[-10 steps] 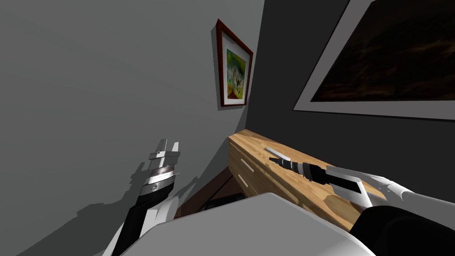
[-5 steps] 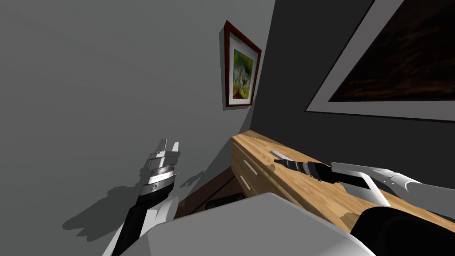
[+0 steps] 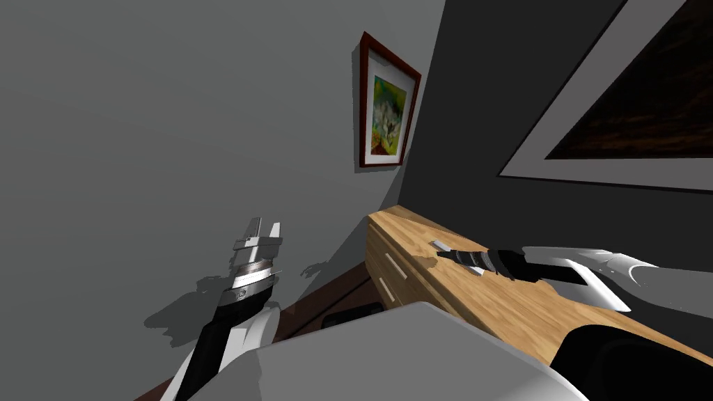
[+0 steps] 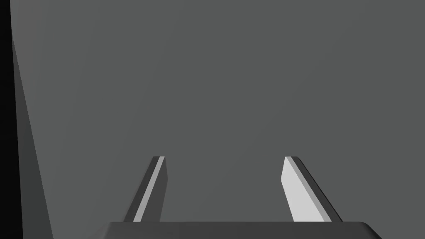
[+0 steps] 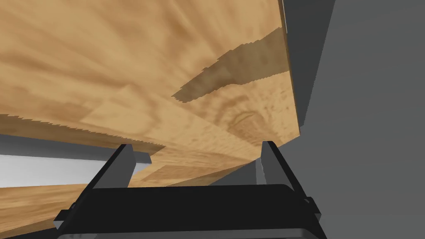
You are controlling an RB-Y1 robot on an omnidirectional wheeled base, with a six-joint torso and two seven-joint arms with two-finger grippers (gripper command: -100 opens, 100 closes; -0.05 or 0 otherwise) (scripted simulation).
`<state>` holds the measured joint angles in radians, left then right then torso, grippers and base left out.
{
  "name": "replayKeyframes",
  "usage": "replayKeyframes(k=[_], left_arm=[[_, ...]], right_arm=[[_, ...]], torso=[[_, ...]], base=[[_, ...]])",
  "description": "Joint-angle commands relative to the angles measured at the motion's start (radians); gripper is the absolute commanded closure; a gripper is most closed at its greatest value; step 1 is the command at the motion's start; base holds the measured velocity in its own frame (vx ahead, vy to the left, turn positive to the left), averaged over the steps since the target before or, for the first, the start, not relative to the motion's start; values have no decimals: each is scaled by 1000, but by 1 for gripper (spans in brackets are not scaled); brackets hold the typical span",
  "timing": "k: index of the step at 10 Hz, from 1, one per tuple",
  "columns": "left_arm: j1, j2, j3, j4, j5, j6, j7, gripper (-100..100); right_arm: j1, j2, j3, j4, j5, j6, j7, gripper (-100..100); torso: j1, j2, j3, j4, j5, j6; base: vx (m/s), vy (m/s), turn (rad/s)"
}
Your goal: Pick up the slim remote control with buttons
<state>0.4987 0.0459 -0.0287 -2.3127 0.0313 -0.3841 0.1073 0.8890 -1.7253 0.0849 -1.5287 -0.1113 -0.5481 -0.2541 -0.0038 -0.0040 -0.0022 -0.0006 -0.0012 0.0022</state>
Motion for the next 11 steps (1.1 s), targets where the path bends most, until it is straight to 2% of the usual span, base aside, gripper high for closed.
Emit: replayKeyframes(k=[1,2,3,4,5,7,8,9,10,11], left_arm=[[0,0,0,0,0,0,0,0],[0,0,0,0,0,0,0,0],[0,0,0,0,0,0,0,0],[0,0,0,0,0,0,0,0],[0,0,0,0,0,0,0,0],[0,0,0,0,0,0,0,0],[0,0,0,0,0,0,0,0],[0,0,0,0,0,0,0,0],[0,0,0,0,0,0,0,0],[0,0,0,0,0,0,0,0]], right_arm=[[32,-22,-22,-6,-9,4,8,-100],[68,-65,-15,23,-20,0,9,-100],[52,-86,-15,23,-20,0,9,-100],[69,-86,-15,23,-20,0,9,-100],[107,-133,-6,49,-30,-4,12,-100],[108,-145,-6,49,-30,-4,12,-100],[146,-195,3,73,-40,-8,15,-100],[146,-200,3,73,-40,-8,15,-100],[186,-247,13,94,-50,-13,19,-100],[186,-250,13,94,-122,-13,46,-100]], torso=[[0,0,0,0,0,0],[1,0,0,0,0,1],[0,0,0,0,0,-1],[0,0,0,0,0,0],[1,1,0,0,0,1],[0,0,0,0,0,0],[0,0,0,0,0,1],[0,0,0,0,0,0],[-1,0,0,0,0,1],[-1,-1,-1,0,0,0]], base=[[1,-19,21],[2,-27,248],[1,-40,129],[3,-22,-28],[9,-31,183],[5,-34,75],[8,-34,175],[8,-46,112],[8,-56,162],[9,-55,95]])
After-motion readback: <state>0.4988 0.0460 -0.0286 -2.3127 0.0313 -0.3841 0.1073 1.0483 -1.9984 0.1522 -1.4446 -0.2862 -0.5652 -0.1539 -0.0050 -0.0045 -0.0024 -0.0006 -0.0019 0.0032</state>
